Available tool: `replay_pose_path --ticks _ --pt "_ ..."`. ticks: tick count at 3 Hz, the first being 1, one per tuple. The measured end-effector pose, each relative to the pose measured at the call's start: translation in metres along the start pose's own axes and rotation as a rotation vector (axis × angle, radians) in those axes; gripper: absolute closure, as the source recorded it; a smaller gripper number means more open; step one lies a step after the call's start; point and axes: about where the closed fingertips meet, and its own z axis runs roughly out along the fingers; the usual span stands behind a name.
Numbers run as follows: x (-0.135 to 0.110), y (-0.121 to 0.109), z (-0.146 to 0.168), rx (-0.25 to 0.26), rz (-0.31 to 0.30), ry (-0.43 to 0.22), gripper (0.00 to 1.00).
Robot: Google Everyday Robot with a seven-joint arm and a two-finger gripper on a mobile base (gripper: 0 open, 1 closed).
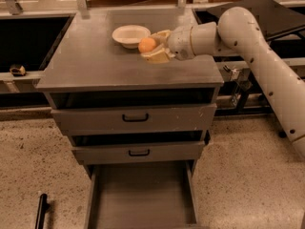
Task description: Pick orange from bottom drawer and place on counter
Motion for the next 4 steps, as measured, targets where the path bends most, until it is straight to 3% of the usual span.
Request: replay_pose_path --ticks 1,2,3,4 --pt "0.009 -0.017 0.016 0.054 0.081 0.001 1.0" --pt "0.019 -0.025 0.027 0.087 0.107 0.06 0.82" --pt "0.027 -0.029 0.034 0.087 0.109 0.139 0.59" --pt "0.04 -0.028 0.041 0.049 0.123 0.188 0.35"
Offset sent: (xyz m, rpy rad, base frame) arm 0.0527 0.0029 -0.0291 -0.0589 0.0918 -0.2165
